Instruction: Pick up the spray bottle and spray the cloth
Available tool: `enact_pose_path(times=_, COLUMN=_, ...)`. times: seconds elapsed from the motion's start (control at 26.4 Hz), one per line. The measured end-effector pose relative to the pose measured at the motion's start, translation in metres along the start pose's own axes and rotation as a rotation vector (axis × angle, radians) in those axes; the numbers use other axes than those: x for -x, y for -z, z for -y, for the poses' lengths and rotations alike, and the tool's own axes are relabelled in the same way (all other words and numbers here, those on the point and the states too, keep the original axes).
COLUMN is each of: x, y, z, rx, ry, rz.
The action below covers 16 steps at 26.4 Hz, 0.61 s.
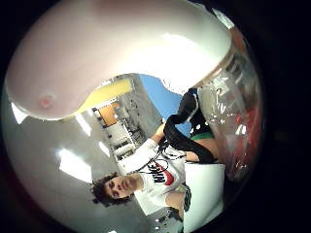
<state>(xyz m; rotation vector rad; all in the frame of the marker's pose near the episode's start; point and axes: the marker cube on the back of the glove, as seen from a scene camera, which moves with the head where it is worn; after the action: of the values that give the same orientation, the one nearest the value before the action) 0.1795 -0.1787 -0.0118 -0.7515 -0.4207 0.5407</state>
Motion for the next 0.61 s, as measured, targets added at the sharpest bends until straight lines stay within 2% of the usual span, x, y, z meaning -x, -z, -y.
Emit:
enact_pose_path(times=0.38, x=0.005, y=0.003, z=-0.009, rx=-0.043, ry=0.054, rz=0.011)
enact_pose_path(times=0.61, x=0.042, y=0.011, z=-0.043, rx=-0.215, ry=0.254, rz=0.107)
